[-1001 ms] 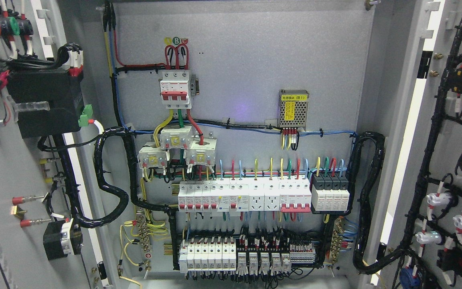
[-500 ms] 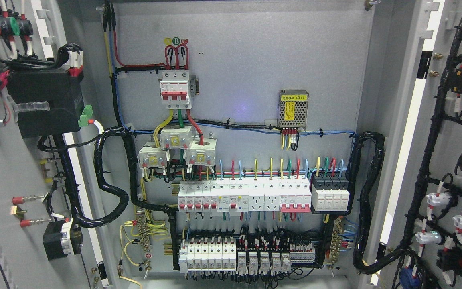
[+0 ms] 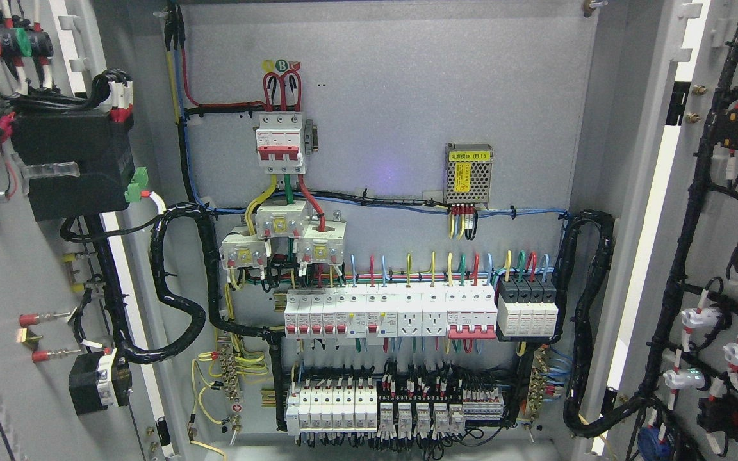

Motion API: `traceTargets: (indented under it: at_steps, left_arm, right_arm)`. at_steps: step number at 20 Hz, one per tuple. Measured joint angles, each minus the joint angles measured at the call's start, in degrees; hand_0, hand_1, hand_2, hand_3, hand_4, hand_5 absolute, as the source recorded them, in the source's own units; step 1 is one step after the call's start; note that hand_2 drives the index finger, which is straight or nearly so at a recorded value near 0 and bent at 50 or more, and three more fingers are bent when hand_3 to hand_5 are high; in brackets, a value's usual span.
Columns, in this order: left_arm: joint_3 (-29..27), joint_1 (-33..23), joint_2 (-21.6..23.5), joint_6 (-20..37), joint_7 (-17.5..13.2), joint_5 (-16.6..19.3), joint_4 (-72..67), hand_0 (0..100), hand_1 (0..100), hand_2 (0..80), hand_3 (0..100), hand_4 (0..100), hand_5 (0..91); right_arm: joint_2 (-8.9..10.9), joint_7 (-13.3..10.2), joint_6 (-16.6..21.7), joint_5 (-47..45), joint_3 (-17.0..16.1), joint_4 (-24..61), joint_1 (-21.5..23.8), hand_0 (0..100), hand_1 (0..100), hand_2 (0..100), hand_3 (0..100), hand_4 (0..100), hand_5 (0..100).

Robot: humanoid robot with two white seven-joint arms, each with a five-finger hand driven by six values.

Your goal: Open door with both hands

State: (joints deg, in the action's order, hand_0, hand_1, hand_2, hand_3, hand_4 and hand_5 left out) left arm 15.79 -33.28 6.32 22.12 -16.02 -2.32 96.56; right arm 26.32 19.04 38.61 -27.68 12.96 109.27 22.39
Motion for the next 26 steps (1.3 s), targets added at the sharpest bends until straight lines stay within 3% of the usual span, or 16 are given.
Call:
traceTargets:
  at_steps: [7,17,26]
  left_arm:
    - [-1.4,0.0,0.2,1.6,0.0,-1.0,5.4,0,0,0.0,0,3,0.0]
    - [-3.0,1.5,0.1,6.1,0.7,-1.3,11.4,0,0,0.0,0,3,0.0]
    - [-4.2,3.8,-0.5,12.3,1.2,-1.1,14.2,0,0,0.0,0,3,0.0]
  right_arm:
    - [1.00,0.1,4.3,0.0,-3.1,2.6,0.7,11,0,0,0,0,0]
    - [2.20,0.0,6.1,-0.2,-8.5,5.3,0.4,11,0,0,0,0,0]
    - [3.18,-0.1,6.4,-2.4,-11.0,6.6,-0.8,11,0,0,0,0,0]
